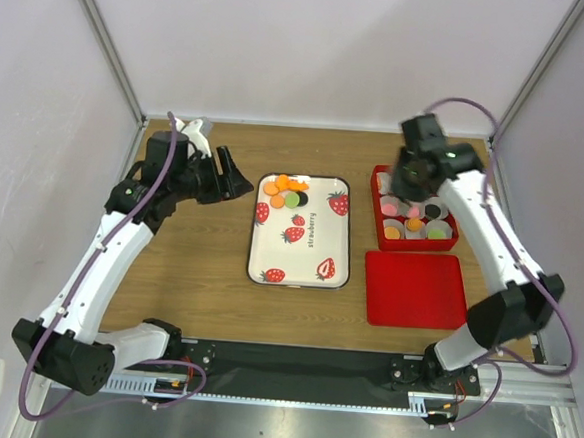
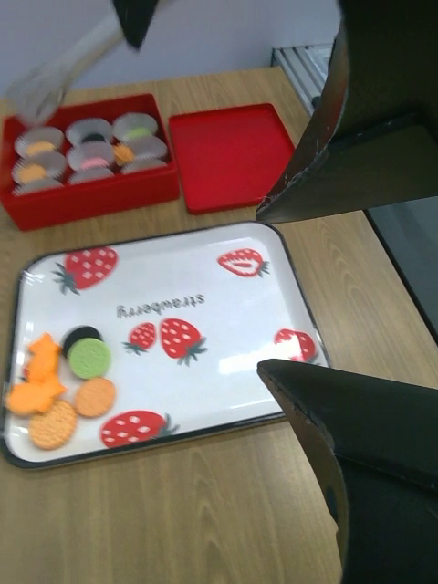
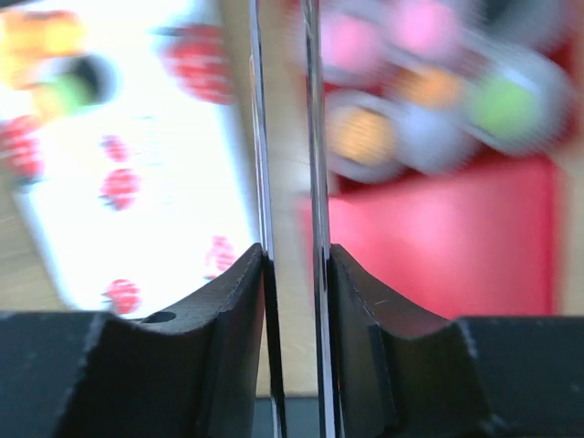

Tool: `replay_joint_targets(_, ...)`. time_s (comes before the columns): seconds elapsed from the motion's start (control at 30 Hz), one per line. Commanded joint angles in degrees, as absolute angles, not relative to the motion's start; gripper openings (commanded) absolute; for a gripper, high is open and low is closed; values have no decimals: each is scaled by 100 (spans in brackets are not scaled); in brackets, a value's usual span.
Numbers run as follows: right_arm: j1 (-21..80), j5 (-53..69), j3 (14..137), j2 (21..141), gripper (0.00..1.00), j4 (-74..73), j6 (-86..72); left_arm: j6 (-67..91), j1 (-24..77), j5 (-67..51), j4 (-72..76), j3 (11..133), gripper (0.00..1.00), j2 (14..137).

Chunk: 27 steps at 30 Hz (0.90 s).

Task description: Pack the cookies

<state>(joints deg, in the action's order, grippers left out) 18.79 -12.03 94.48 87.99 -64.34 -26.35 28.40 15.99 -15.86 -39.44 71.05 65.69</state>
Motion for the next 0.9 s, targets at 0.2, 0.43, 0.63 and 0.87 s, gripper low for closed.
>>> replay_joint_targets(0.2, 3944, -440, 10766, 10765, 34, -4442, -2540, 3717, 1608, -1556, -3498, 8155, 67, 6083)
replay_joint_targets(0.43, 5095, -150, 11363, 11951, 35, -3033, -2435, 4060, 1644, -1257, -3612, 8236, 68, 5432)
replay_joint_targets(0.63, 5853, -807, 12312, 13331, 35, -2831, -1970, 4184, 1652, -1266, -4068, 8016, 68, 5098)
replay_joint_targets(0.87, 6503, -1529, 12638, 14316, 42, -2356, -1433, 3991, 1652, -1134, -4912, 8139, 68, 4957)
